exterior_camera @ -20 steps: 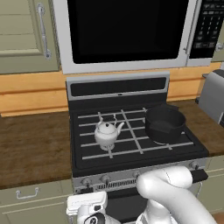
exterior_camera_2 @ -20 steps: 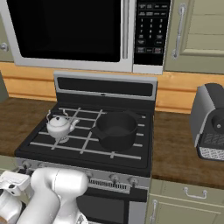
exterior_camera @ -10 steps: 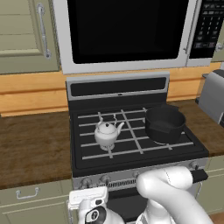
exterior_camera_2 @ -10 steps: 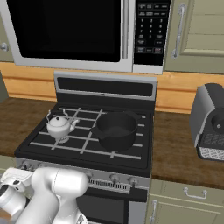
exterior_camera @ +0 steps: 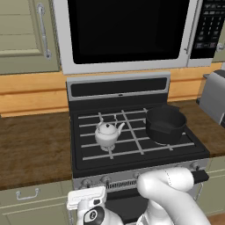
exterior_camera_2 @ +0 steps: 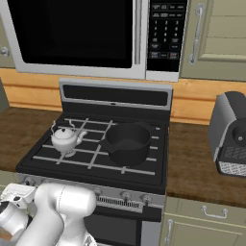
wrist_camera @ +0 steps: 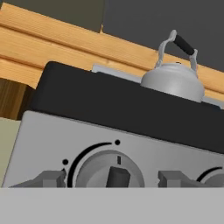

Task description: Pick the kettle from the counter and place it on a stove burner. Then turn the burner on.

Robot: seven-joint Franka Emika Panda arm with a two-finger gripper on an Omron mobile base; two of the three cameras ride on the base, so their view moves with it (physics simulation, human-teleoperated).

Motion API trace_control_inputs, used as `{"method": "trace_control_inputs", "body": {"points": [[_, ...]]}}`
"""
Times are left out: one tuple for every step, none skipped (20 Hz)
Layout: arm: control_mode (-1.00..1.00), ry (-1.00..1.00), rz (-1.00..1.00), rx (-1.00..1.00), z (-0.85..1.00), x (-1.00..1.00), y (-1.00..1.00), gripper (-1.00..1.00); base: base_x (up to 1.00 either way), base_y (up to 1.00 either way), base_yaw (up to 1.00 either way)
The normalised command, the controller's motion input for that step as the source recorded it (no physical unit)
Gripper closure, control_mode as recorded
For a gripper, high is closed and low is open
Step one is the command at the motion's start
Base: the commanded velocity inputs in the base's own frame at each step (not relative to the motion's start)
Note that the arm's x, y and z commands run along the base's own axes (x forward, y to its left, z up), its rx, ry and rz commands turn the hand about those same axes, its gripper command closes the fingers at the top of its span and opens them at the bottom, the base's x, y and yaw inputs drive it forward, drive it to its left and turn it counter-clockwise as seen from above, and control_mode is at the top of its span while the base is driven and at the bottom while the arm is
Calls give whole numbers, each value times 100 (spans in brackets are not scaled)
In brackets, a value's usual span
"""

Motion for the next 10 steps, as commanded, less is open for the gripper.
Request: {"method": "trace_control_inputs", "body": {"points": [[-100, 0, 0, 0, 0, 0, 0, 100, 0, 0, 0], [-100, 0, 0, 0, 0, 0, 0, 100, 0, 0, 0], [-100, 0, 0, 0, 0, 0, 0, 100, 0, 0, 0], [-100, 0, 0, 0, 0, 0, 0, 100, 0, 0, 0], [-100, 0, 0, -4, 0, 0, 0, 100, 0, 0, 0], [-100, 1, 0, -11, 0, 0, 0, 100, 0, 0, 0], [-100, 6, 0, -16, 0, 0, 0, 100, 0, 0, 0], [-100, 12, 0, -23, 0, 0, 0, 100, 0, 0, 0], [-100, 20, 0, -27, 0, 0, 4, 100, 0, 0, 0], [-100, 23, 0, -30, 0, 0, 5, 100, 0, 0, 0]]}}
